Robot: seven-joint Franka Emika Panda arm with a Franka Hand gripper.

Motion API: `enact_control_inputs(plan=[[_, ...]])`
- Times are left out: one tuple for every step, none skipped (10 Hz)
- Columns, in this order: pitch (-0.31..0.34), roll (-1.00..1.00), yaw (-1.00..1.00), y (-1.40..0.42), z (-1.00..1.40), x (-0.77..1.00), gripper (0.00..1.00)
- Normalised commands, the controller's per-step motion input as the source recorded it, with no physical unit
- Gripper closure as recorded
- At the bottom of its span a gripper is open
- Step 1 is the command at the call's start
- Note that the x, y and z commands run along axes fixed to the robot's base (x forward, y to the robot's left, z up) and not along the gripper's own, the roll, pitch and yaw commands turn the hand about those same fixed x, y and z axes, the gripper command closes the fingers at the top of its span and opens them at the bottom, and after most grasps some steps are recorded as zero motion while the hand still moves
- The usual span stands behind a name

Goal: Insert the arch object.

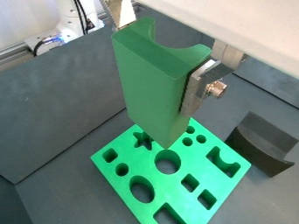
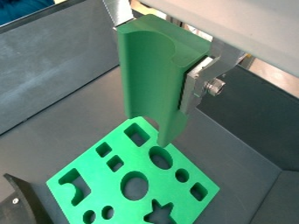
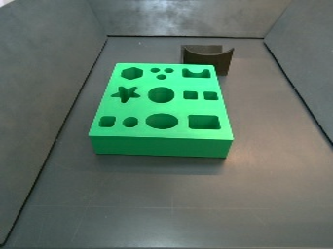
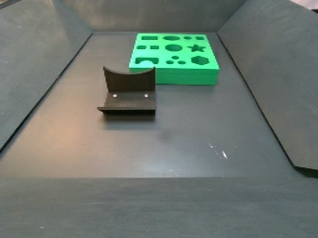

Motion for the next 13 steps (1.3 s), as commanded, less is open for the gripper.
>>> enact_control_inputs(plan=[[0.0, 0.0, 0.0, 0.21, -1.0, 0.97, 1.0], [0.0, 0.0, 0.0, 0.24, -1.0, 0.97, 1.0], [0.0, -0.03, 0.0, 0.3, -1.0, 0.97, 1.0], [0.0, -0.05, 0.0, 0.36, -1.0, 0.98, 1.0], [0.0, -0.02, 0.0, 0.46, -1.0, 0.97, 1.0], [0.0, 0.0, 0.0, 0.63, -1.0, 0.93, 1.0], [0.004, 0.0, 0.0, 0.73, -1.0, 0.9, 1.0], [0.036, 0.02, 0.0, 0.75, -1.0, 0.92, 1.0], [0.044, 0.02, 0.0, 0.79, -1.0, 0.83, 1.0], [0.046, 0.01, 0.0, 0.81, -1.0, 0.75, 1.0], [0.0, -0.06, -0.21, 0.57, -0.98, 0.3, 1.0], [-0.019, -0.27, -0.2, 0.25, -0.55, 0.31, 1.0], [-0.027, -0.32, -0.23, 0.09, -0.45, 0.24, 1.0]])
